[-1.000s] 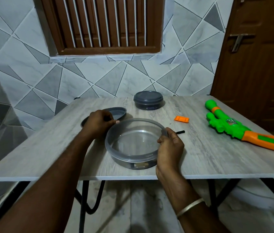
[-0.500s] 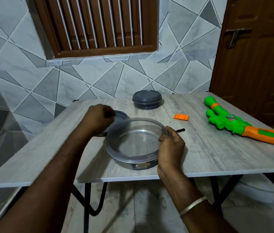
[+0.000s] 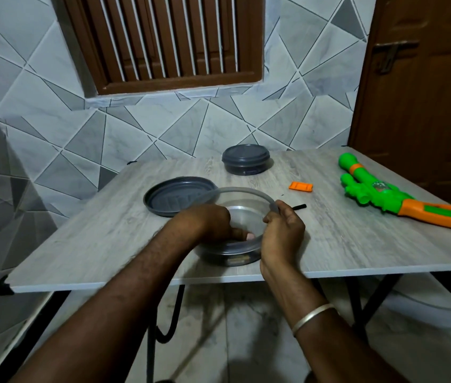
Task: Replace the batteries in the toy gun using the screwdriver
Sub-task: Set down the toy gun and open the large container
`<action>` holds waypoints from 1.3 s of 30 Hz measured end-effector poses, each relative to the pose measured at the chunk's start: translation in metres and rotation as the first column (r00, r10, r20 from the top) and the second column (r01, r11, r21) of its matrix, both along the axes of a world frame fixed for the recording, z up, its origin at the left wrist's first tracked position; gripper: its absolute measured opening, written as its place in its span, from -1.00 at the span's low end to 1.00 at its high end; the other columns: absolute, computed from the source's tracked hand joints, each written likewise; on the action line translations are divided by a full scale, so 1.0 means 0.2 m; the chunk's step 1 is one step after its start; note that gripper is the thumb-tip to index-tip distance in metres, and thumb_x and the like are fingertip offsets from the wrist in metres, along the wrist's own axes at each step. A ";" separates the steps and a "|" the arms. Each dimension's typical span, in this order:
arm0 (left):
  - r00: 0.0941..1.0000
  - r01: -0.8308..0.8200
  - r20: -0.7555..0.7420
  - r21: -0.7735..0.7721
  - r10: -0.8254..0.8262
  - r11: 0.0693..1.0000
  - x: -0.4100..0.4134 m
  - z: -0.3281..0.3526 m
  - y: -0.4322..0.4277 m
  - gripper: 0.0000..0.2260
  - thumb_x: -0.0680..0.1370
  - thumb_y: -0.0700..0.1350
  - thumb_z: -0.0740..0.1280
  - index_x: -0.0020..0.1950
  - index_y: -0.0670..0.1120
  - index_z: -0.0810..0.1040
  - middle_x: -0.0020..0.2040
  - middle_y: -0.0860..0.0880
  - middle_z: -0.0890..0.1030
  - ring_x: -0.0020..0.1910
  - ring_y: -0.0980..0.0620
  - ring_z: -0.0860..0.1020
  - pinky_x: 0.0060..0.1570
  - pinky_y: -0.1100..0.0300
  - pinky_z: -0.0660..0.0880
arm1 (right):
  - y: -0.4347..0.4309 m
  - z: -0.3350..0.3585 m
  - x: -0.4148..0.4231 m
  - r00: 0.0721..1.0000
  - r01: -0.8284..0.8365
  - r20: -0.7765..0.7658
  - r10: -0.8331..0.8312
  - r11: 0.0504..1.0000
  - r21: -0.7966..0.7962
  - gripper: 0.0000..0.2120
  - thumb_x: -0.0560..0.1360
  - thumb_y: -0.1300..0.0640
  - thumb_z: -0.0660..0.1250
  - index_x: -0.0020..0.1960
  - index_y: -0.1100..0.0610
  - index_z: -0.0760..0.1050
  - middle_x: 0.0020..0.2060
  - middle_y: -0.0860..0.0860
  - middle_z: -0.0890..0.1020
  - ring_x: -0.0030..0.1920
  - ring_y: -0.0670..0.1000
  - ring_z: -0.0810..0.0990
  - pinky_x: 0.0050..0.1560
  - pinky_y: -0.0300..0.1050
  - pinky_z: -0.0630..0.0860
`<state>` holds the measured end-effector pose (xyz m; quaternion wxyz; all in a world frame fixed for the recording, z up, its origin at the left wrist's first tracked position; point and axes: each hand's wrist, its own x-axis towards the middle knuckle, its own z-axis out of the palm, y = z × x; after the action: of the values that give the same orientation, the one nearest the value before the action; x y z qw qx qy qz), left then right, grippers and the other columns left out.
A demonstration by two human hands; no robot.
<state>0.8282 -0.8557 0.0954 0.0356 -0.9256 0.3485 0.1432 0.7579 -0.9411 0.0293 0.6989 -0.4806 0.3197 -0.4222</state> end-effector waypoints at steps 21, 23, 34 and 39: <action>0.934 0.086 -0.328 -0.188 -0.145 0.978 -0.08 0.05 -0.07 -0.50 0.57 -0.28 0.28 0.47 0.09 0.43 0.28 -0.11 0.59 0.18 -0.14 0.61 0.19 -0.09 0.60 | 0.01 -0.02 0.00 1.000 0.002 -0.010 -0.002 0.999 -0.053 -0.60 0.54 0.23 0.23 0.37 0.12 0.50 0.20 0.11 0.63 0.22 0.12 0.60 0.21 0.13 0.56; 0.902 0.054 -0.409 -0.208 -0.137 0.977 -0.06 0.04 -0.06 -0.48 0.54 -0.33 0.29 0.45 0.07 0.46 0.27 -0.12 0.60 0.16 -0.16 0.63 0.13 -0.09 0.63 | 0.01 -0.02 0.00 1.000 0.005 -0.011 -0.006 0.998 -0.056 -0.59 0.53 0.25 0.22 0.37 0.13 0.50 0.19 0.13 0.64 0.20 0.14 0.60 0.20 0.10 0.58; 0.861 -0.007 -0.490 -0.276 -0.135 0.961 -0.05 0.01 -0.06 -0.67 0.61 -0.15 0.30 0.36 0.05 0.51 0.10 -0.08 0.64 0.07 -0.08 0.66 -0.14 0.14 0.63 | -0.01 -0.02 0.00 0.999 0.029 0.034 -0.028 0.999 -0.019 -0.67 0.60 0.23 0.18 0.31 0.16 0.55 0.21 0.03 0.63 0.20 -0.01 0.58 0.20 -0.10 0.55; 0.850 -0.028 -0.503 -0.339 -0.156 0.940 -0.05 0.00 -0.06 -0.71 0.59 -0.17 0.29 0.30 0.05 0.50 0.07 -0.12 0.65 -0.13 -0.06 0.63 -0.28 0.17 0.57 | -0.01 -0.04 0.02 0.998 0.033 0.049 -0.033 0.999 -0.005 -0.68 0.59 0.22 0.17 0.29 0.15 0.56 0.18 0.05 0.64 0.17 0.02 0.62 0.21 0.03 0.57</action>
<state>0.8176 -0.8677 0.0960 -0.2132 -0.8316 0.3952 0.3269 0.7616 -0.9427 0.0220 0.6981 -0.4668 0.3093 -0.4462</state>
